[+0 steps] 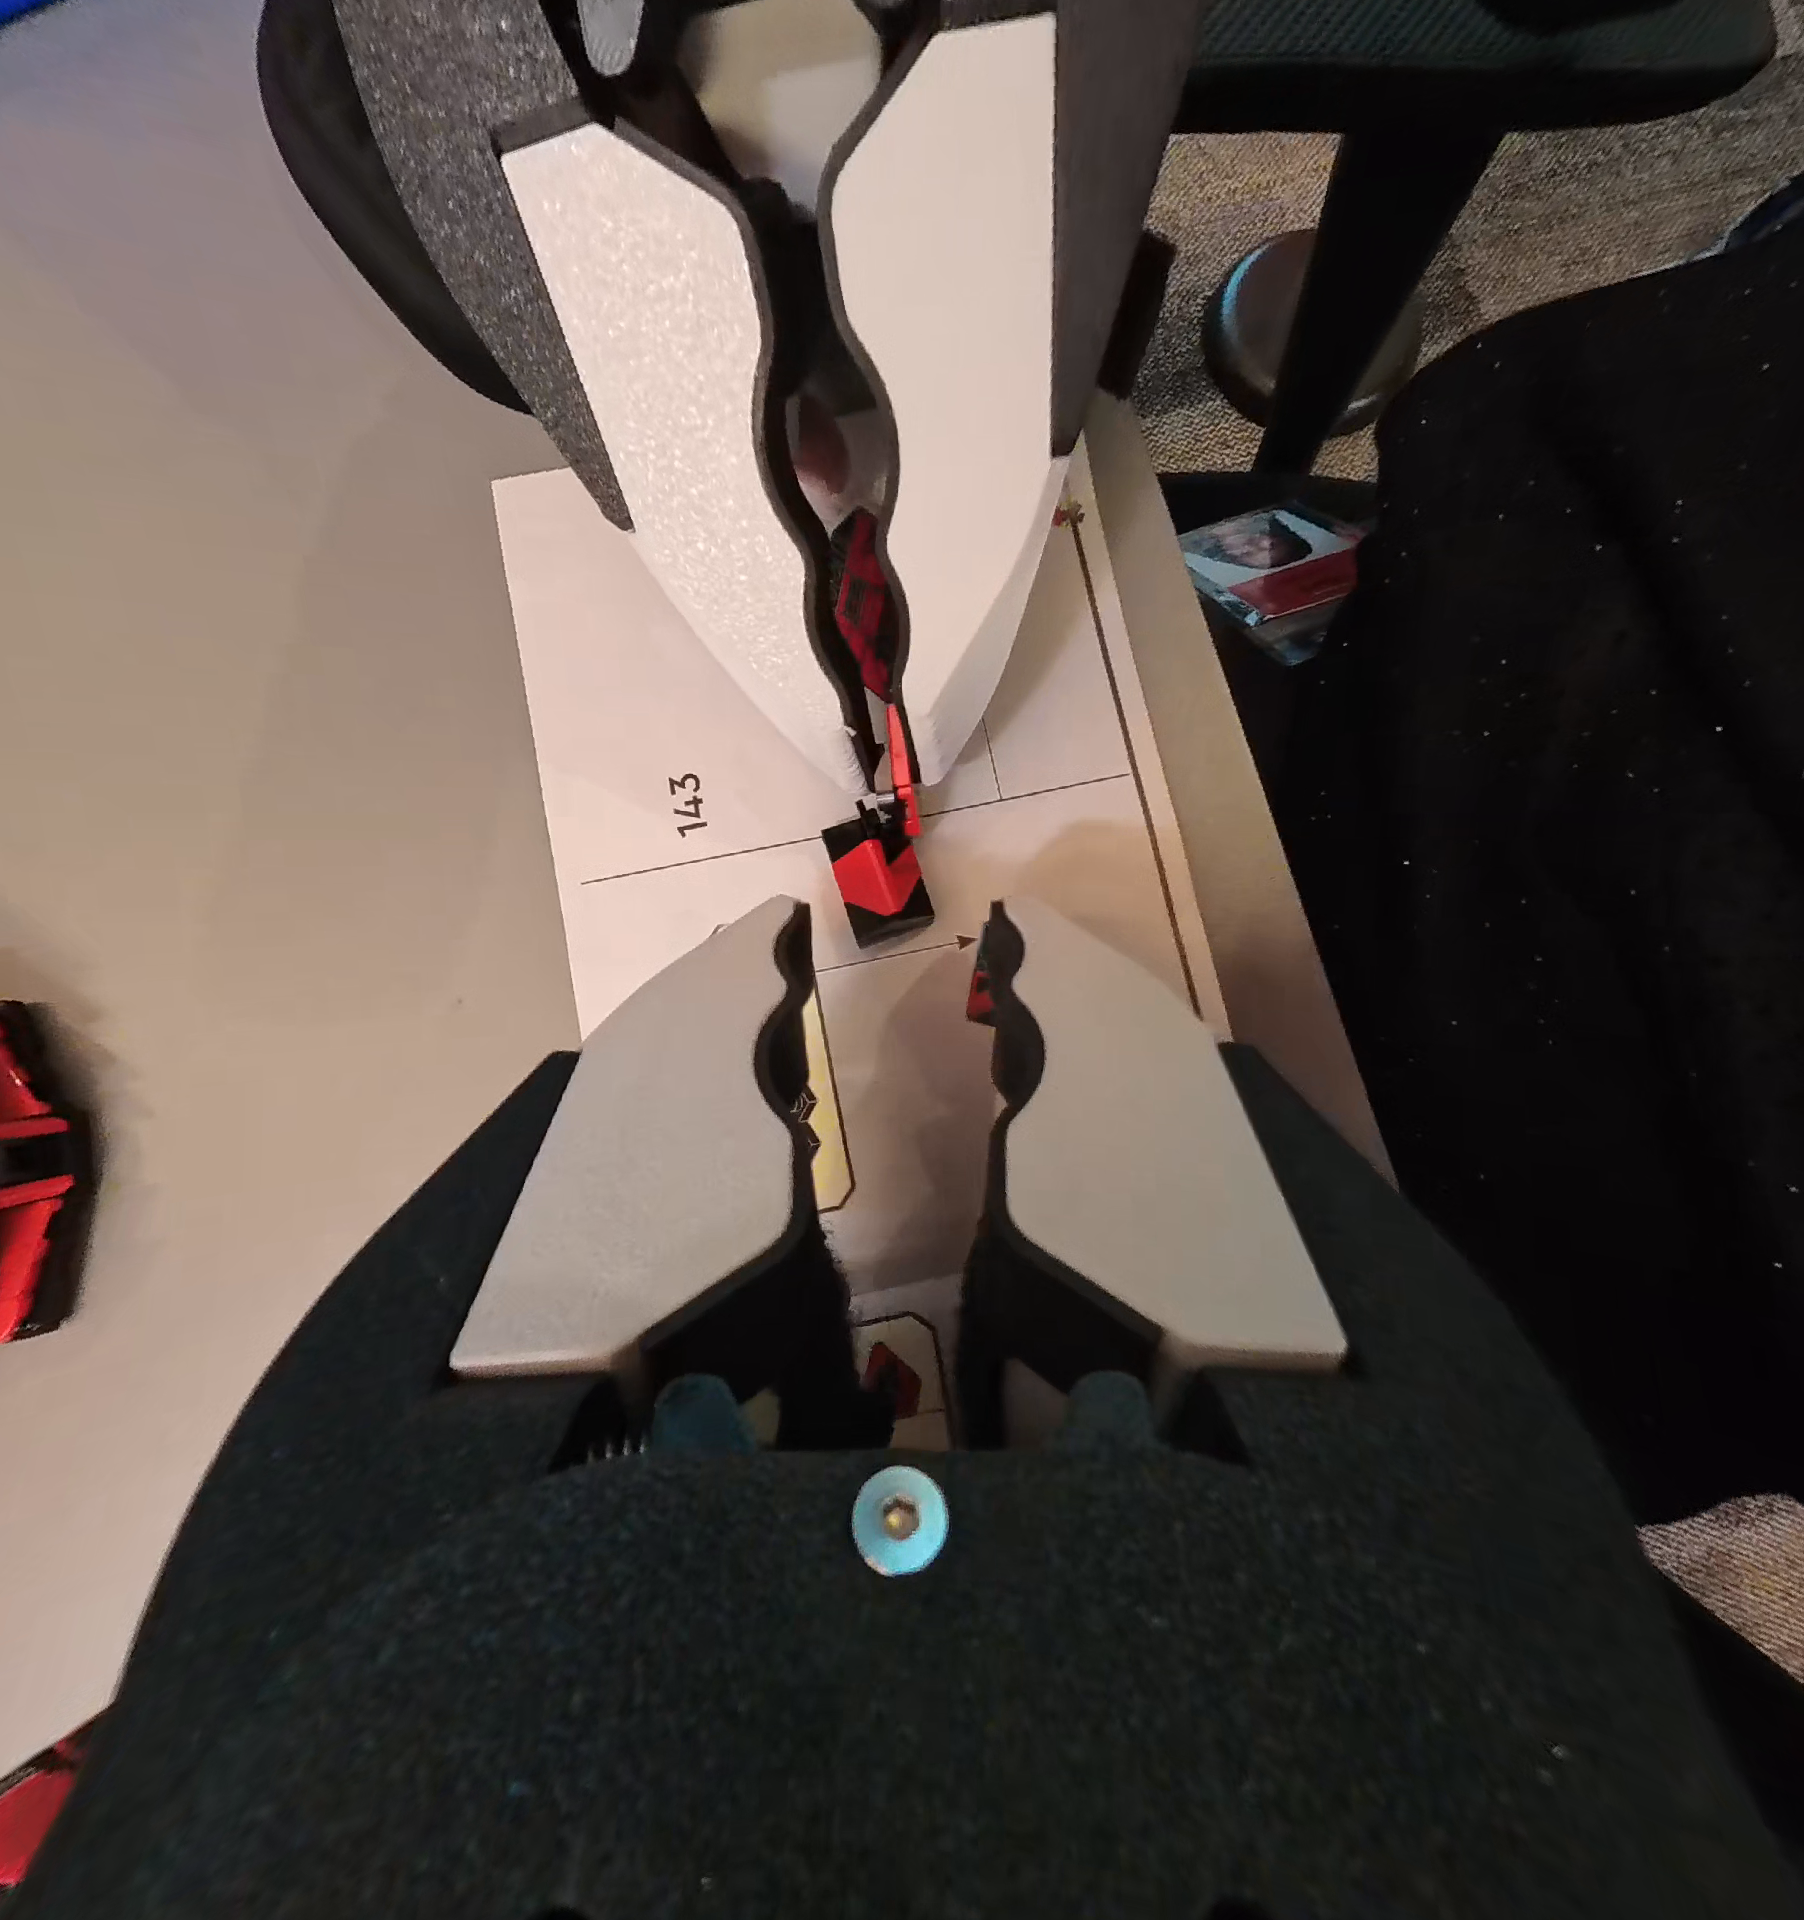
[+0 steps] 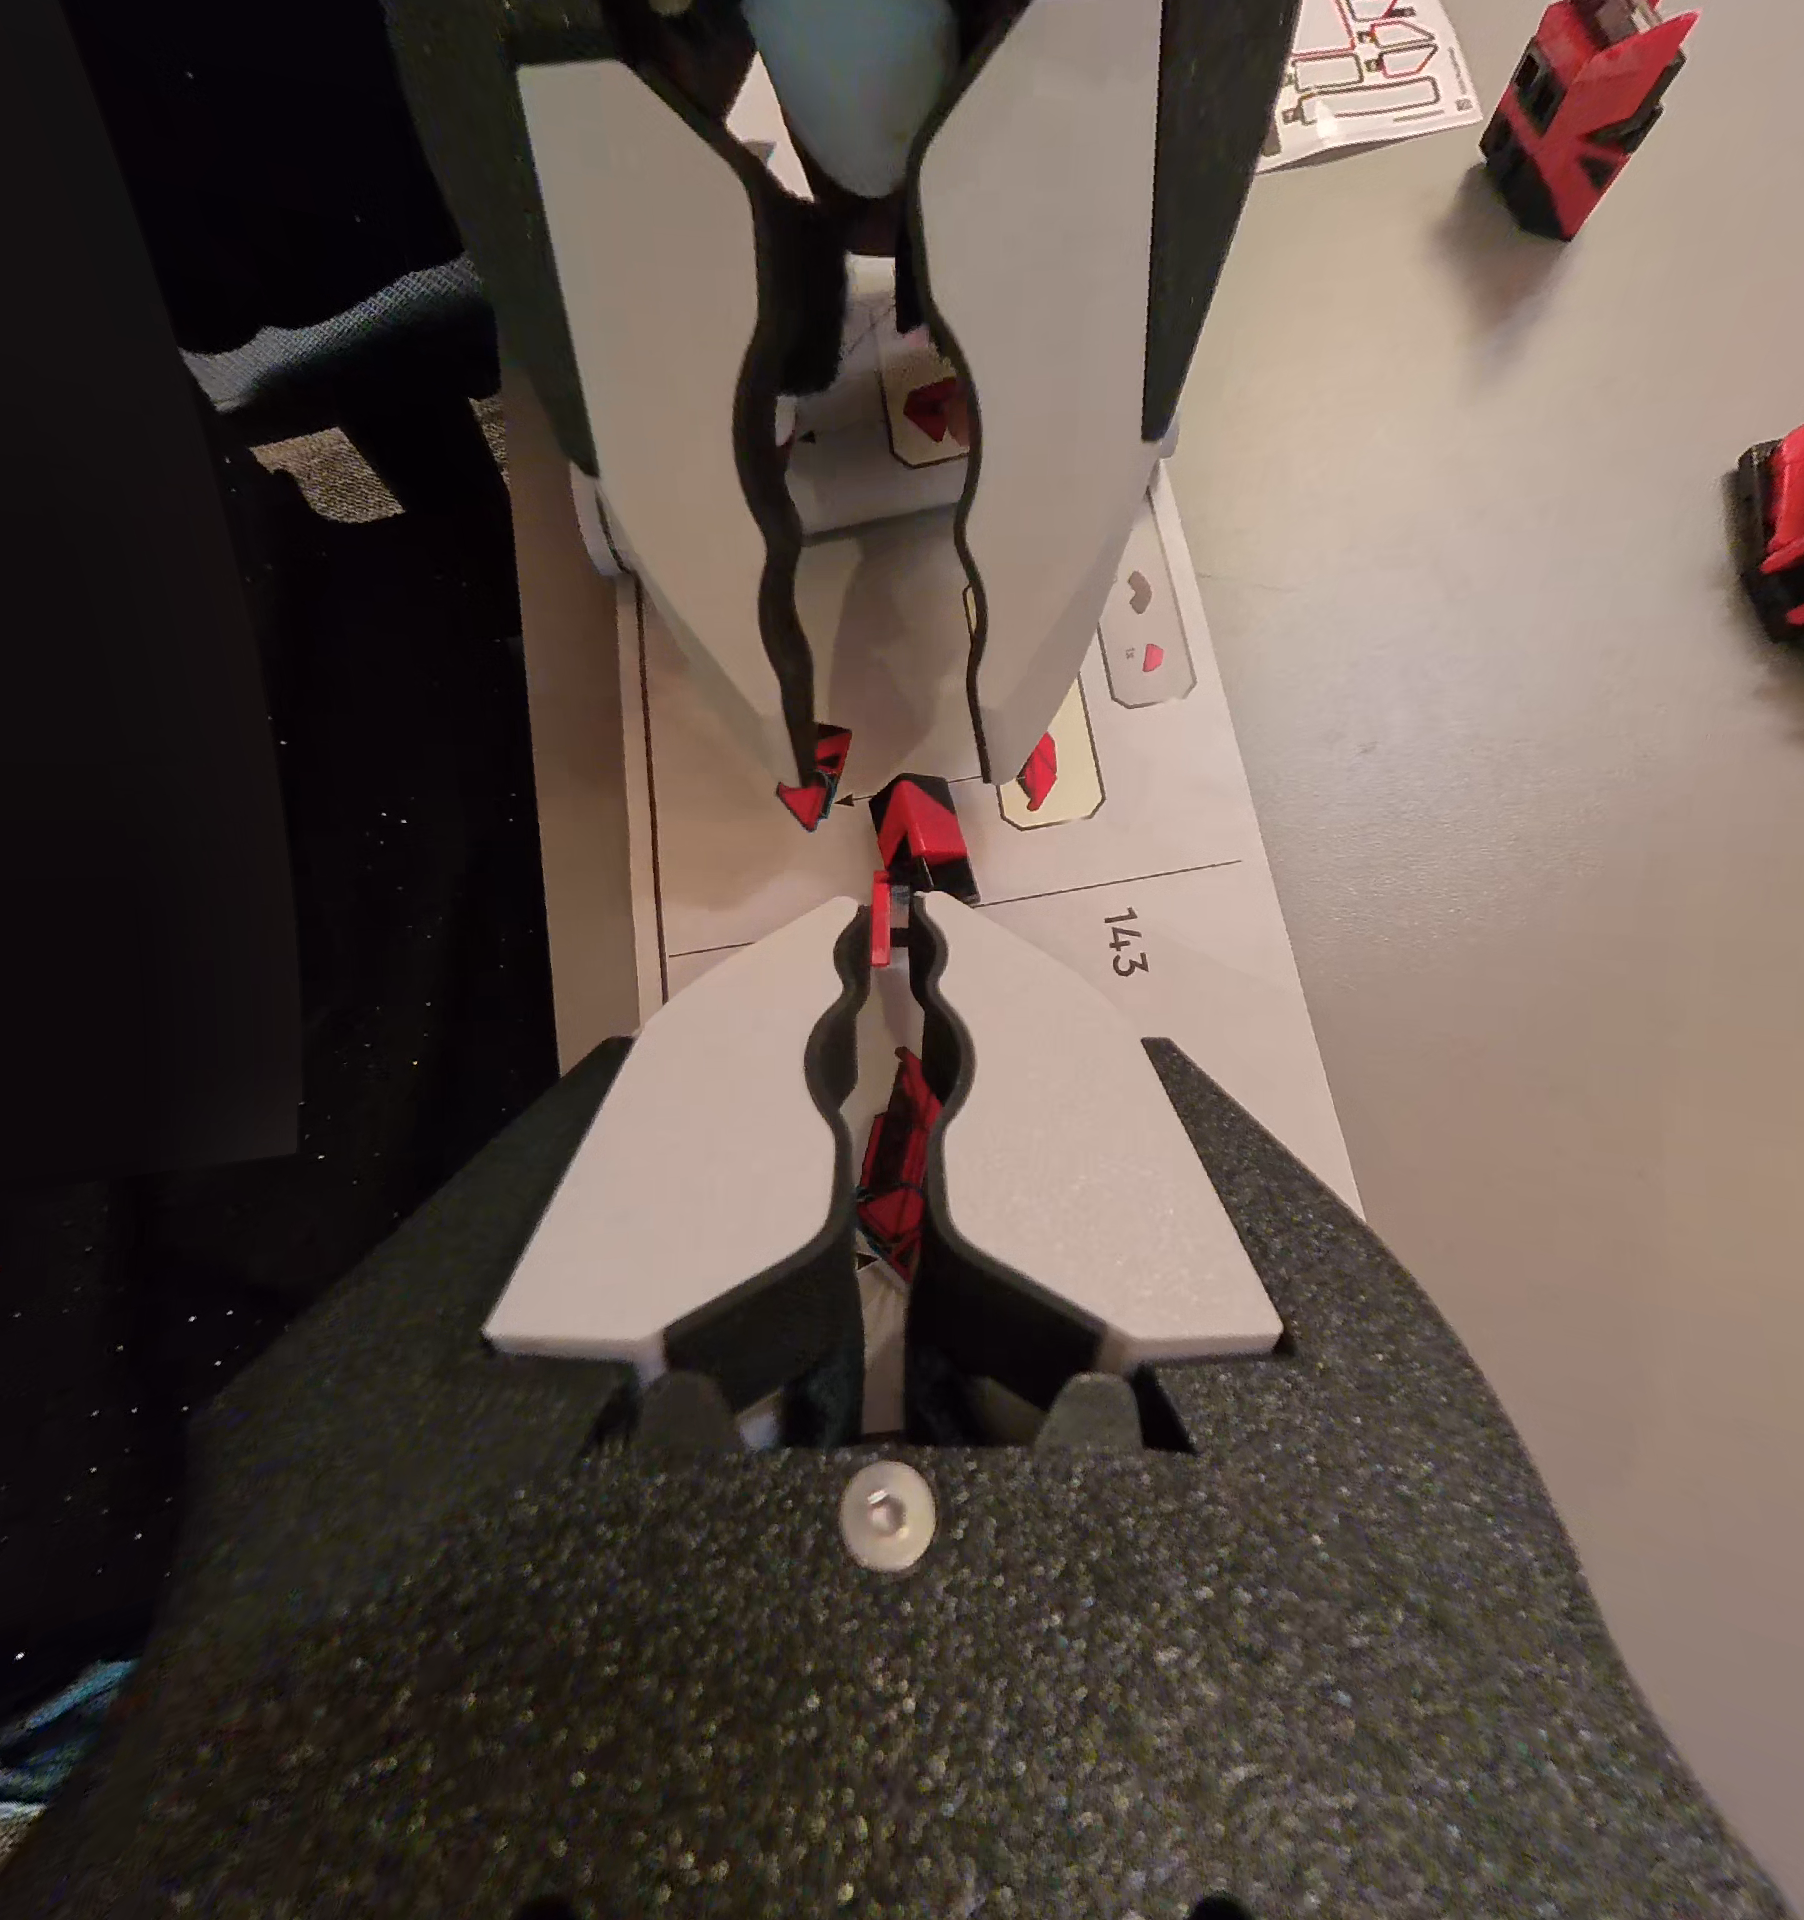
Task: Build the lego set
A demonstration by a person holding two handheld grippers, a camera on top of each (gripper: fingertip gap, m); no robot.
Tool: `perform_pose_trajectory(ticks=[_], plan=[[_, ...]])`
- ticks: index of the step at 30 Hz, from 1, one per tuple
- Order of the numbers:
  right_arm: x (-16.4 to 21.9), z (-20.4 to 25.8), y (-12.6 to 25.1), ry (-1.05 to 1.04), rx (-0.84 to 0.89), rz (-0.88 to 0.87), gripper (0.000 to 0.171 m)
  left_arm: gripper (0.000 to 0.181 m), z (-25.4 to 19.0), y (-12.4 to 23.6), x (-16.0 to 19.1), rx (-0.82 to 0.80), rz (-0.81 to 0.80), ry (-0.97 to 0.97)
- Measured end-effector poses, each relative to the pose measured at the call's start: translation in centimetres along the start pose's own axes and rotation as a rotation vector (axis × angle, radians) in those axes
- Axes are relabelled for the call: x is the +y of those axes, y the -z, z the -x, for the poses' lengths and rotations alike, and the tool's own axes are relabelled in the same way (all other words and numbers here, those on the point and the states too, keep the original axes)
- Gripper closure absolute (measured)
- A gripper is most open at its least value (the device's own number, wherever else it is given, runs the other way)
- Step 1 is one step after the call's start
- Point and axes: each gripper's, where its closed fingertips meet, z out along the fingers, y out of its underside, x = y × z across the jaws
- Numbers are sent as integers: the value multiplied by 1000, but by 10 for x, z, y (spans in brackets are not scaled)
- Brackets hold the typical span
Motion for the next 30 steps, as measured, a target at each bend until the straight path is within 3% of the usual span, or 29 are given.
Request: perform_pose_trajectory(ticks=[14, 21, 30], plan=[[1, -1, -1, -9, -2, 3, 164, 158, 4, 4, -3, 3, -20, 17], [1, -1, -1, -7, 1, 2, 164, 145, 2, -3, -3, -25, 10, -17], [2, -1, -1, 6, 11, 9, 164, 143, 7, -20, -5, -136, 13, -49]])
